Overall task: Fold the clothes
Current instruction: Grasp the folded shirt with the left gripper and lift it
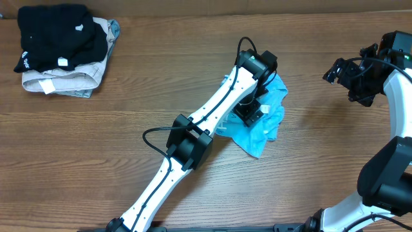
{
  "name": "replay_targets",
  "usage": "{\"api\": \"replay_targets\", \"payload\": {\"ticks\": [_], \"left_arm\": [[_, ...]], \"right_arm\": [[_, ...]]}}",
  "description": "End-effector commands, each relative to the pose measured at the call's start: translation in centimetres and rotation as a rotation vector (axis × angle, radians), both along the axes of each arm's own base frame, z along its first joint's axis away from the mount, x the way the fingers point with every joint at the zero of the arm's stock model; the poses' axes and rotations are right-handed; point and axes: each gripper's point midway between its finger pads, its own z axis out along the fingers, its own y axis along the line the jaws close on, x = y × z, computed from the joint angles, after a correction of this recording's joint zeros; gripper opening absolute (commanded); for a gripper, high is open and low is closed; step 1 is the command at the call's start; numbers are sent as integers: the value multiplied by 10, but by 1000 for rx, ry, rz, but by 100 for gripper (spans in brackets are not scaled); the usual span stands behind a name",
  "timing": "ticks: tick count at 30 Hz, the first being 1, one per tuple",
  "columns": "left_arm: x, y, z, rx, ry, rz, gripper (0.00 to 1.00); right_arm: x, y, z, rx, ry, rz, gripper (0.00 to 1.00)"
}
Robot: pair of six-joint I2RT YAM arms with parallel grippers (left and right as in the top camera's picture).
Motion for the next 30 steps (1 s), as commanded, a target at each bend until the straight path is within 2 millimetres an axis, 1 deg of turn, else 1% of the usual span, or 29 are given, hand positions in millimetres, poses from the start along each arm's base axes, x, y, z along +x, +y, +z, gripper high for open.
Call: {"api": "replay_targets", "payload": {"ticks": [1, 3, 5, 11, 15, 17, 18, 22, 24, 25, 26, 29, 30], "left_arm": [[30, 46, -17, 134, -49, 27, 100], [39, 60, -17, 138, -49, 59, 100], [50, 79, -17, 139, -48, 120, 100], [72, 125, -17, 126, -32, 253, 100], [82, 147, -14, 117, -32, 307, 100], [85, 151, -6, 100, -41, 321, 100], [86, 150, -2, 82, -42, 325, 100], [88, 133, 27, -30, -65, 329, 100], [87, 118, 46, -112, -72, 329, 100], [86, 106, 62, -185, -75, 331, 100], [86, 100, 69, -219, -78, 335, 100], [86, 72, 102, -381, -83, 402, 100], [87, 65, 109, -422, -83, 428, 100]], "right_arm": [[2, 2, 6, 2, -20, 5, 100], [2, 2, 6, 2, -20, 5, 100], [2, 2, 6, 1, -20, 4, 100], [2, 2, 6, 2, -20, 4, 100], [2, 2, 6, 2, -20, 5, 100], [2, 2, 6, 2, -19, 4, 100], [2, 2, 6, 2, -19, 4, 100], [2, 2, 6, 2, -19, 4, 100], [1, 2, 6, 3, -17, 4, 100], [1, 2, 6, 3, -16, 4, 100], [1, 2, 6, 3, -16, 4, 100], [1, 2, 6, 4, -16, 4, 100], [1, 2, 6, 4, -16, 4, 100]]}}
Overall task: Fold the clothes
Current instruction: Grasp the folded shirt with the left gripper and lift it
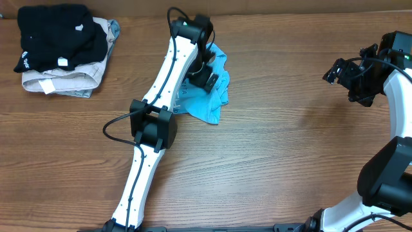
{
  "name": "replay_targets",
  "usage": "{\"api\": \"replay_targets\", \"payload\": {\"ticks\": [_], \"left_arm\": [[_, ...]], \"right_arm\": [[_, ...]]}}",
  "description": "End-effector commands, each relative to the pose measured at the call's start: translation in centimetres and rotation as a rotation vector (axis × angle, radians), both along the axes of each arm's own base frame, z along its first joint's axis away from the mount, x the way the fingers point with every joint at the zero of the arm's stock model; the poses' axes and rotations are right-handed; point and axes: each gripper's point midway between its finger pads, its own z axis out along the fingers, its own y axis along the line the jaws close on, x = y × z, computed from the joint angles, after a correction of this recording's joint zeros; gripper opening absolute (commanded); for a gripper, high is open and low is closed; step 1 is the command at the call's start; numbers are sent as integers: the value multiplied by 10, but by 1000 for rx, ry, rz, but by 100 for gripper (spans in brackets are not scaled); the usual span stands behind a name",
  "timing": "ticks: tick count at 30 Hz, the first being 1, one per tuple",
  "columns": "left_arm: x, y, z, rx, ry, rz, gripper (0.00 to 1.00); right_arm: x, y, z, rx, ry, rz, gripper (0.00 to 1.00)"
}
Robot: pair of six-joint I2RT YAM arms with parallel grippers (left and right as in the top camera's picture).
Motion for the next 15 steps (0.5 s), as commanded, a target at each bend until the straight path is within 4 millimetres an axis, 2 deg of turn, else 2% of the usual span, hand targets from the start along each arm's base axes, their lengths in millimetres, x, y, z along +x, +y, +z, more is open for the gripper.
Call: {"api": "replay_targets", "payload": {"ticks": [1, 5, 10, 15], "left_arm": [[-3, -48, 77, -267, -73, 93, 100], [4, -68, 82, -311, -88, 221, 100], [12, -91, 57, -223, -164, 230, 100], [13, -83, 40, -29, -260, 291, 100]], "right_arm": [[2, 2, 6, 2, -19, 4, 100], [2, 2, 6, 2, -19, 5, 100], [2, 2, 6, 3, -19, 5, 100], [1, 3, 6, 4, -16, 6, 100]]}}
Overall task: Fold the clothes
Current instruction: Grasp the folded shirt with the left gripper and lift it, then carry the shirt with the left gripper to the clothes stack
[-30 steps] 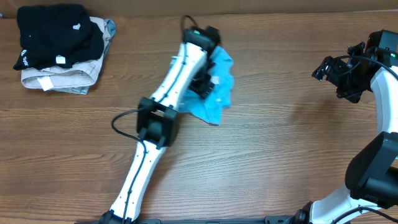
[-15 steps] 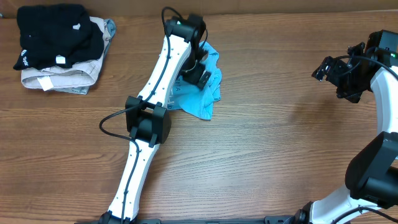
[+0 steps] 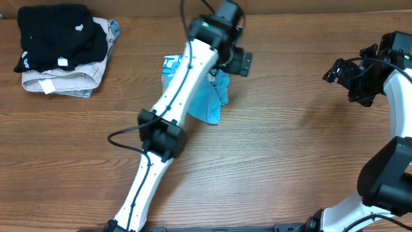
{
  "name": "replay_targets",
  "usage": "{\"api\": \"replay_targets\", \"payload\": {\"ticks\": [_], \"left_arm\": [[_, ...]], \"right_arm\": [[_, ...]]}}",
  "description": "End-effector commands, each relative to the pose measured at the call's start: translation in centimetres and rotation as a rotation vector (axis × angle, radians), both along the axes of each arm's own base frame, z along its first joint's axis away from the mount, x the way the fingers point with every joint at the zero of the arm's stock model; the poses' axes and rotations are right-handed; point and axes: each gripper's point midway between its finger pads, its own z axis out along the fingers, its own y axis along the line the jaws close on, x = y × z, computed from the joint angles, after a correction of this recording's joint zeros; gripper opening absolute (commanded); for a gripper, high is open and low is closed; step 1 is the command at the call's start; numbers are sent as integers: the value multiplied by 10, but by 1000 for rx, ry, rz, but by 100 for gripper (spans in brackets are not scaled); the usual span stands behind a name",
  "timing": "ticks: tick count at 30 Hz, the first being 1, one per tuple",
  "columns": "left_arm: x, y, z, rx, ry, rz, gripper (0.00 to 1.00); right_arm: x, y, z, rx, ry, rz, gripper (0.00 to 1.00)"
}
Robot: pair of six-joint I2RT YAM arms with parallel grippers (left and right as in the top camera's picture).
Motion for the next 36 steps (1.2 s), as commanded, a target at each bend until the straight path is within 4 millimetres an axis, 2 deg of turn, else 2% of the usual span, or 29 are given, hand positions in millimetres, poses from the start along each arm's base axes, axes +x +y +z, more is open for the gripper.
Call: {"api": "replay_targets", "payload": {"ticks": [1, 5, 14, 25, 36], "left_arm": [[5, 17, -23, 170, -38, 135, 100], [9, 29, -31, 241, -59, 221, 100], [19, 31, -62, 244, -51, 257, 100], [17, 42, -84, 307, -40, 263, 100], [5, 50, -121, 354, 13, 245, 99]], "right_arm": [[2, 2, 6, 2, -20, 5, 100], [3, 4, 7, 12, -23, 8, 100], [3, 4, 7, 15, -24, 9, 100], [3, 4, 7, 14, -28, 9, 100], [3, 4, 7, 13, -28, 9, 100]]}}
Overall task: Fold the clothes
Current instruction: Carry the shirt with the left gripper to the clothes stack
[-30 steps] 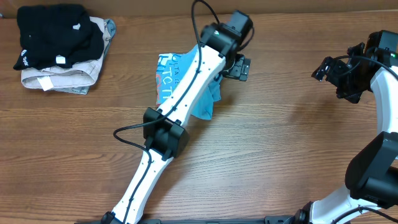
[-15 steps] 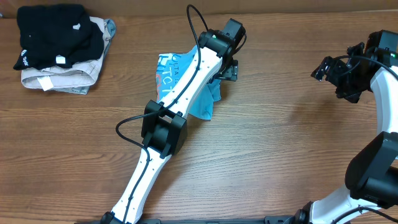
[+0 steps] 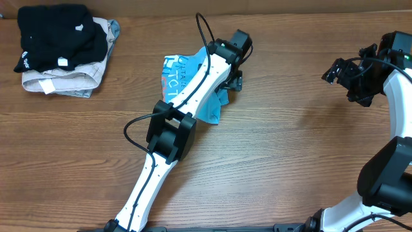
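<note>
A light blue garment (image 3: 182,76) with white lettering lies crumpled at the table's middle back, with much of it under my left arm. My left gripper (image 3: 233,81) sits low at the garment's right edge. The overhead view does not show how its jaws stand. My right gripper (image 3: 333,69) hovers far to the right, away from the garment, its fingers apart and holding nothing.
A stack of folded clothes sits at the back left, a black piece (image 3: 55,35) on top of a beige one (image 3: 64,80). The left arm's elbow (image 3: 170,132) stretches across the table's middle. Bare wooden table (image 3: 290,142) lies between the two arms.
My left gripper has moved down and slightly left, from beside the garment's upper right to its right edge. More of the white lettering shows on the garment's left. The right arm is unchanged.
My left gripper was on the blue garment right of centre. Then the gripper and garment were both further left and back. Then the gripper stood right of the garment and a printed part showed. Now it is at the garment's right edge.
</note>
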{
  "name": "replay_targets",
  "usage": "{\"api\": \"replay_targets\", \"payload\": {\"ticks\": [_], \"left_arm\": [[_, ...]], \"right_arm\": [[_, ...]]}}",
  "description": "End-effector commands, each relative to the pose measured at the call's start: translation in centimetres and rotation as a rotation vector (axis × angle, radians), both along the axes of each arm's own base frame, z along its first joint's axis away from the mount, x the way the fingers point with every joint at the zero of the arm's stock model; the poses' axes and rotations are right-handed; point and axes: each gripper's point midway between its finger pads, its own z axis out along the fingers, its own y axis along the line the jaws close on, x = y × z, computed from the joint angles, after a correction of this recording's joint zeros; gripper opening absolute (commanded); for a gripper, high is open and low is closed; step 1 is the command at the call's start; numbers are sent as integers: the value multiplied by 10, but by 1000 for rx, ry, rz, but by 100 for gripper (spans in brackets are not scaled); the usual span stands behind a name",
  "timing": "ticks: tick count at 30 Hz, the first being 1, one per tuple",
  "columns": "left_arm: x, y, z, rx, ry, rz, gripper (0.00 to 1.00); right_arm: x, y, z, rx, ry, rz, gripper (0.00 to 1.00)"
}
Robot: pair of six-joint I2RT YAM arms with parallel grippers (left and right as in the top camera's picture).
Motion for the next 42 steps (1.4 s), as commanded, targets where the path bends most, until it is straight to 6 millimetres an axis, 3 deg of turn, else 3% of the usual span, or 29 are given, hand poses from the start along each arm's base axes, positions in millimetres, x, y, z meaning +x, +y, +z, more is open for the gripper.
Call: {"api": "replay_targets", "payload": {"ticks": [1, 7, 8, 9, 10, 15, 20, 27, 34, 39, 42], "left_arm": [[-6, 7, -16, 31, 29, 19, 98], [-15, 17, -29, 91, 75, -60, 70], [-15, 21, -31, 110, 75, -63, 52], [-15, 26, -32, 131, 75, -59, 20], [-15, 31, -34, 148, 76, -54, 4], [-13, 56, -35, 187, 102, -34, 4], [-6, 89, -9, 206, 140, -31, 4], [14, 148, 89, 177, 75, -6, 4], [25, 179, 196, 120, -154, -10, 4], [16, 198, 269, 136, -319, -44, 4], [5, 221, 309, 183, -409, 4, 4]], "right_arm": [[3, 1, 6, -2, -22, 3, 100], [3, 1, 6, -2, -21, 4, 100], [3, 1, 6, -2, -21, 4, 100], [3, 1, 6, -2, -21, 4, 100], [3, 1, 6, -2, -21, 4, 100], [2, 1, 6, -4, -21, 6, 100], [3, 1, 6, -4, -22, 6, 100], [2, 1, 6, -3, -22, 7, 100], [2, 1, 6, -4, -21, 6, 100], [3, 1, 6, -4, -22, 6, 100], [2, 1, 6, -4, -21, 6, 100]]}}
